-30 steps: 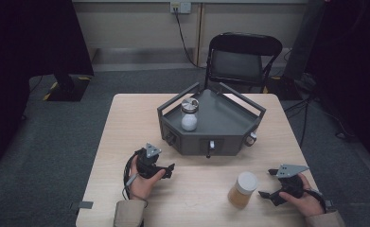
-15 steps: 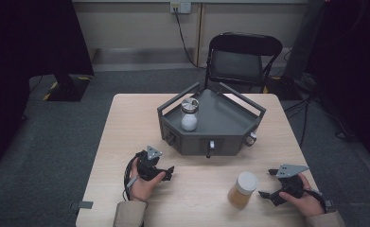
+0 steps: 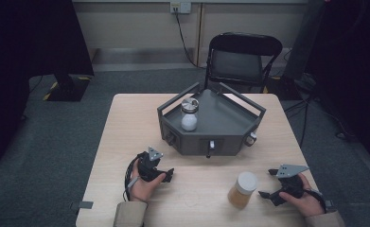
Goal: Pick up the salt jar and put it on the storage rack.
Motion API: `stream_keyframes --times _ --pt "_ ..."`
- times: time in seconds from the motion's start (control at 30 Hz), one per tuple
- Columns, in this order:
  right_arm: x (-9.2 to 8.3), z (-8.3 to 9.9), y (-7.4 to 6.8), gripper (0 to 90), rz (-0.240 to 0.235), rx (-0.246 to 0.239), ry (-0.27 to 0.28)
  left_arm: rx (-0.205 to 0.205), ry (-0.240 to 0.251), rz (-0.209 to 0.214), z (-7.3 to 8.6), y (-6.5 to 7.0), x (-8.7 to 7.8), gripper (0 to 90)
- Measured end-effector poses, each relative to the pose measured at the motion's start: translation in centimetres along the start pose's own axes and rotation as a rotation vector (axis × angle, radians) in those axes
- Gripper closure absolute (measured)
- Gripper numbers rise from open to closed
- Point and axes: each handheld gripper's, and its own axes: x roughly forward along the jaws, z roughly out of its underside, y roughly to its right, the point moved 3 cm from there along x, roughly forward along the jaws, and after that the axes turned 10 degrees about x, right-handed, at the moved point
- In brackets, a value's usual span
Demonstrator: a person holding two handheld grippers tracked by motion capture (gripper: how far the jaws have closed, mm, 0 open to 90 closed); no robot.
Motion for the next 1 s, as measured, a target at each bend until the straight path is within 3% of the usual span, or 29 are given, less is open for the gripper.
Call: stream_keyframes --times 0.17,1.0 --pt "0.0 0.0 0.0 0.0 0.0 0.0 0.0 -0.003 -0.018 0.004 0.06 0.01 0.21 4.8" --pt "0.0 0.0 0.0 0.0 0.0 0.0 0.0 0.011 0.01 -0.001 0.76 0.05 0.41 0.2"
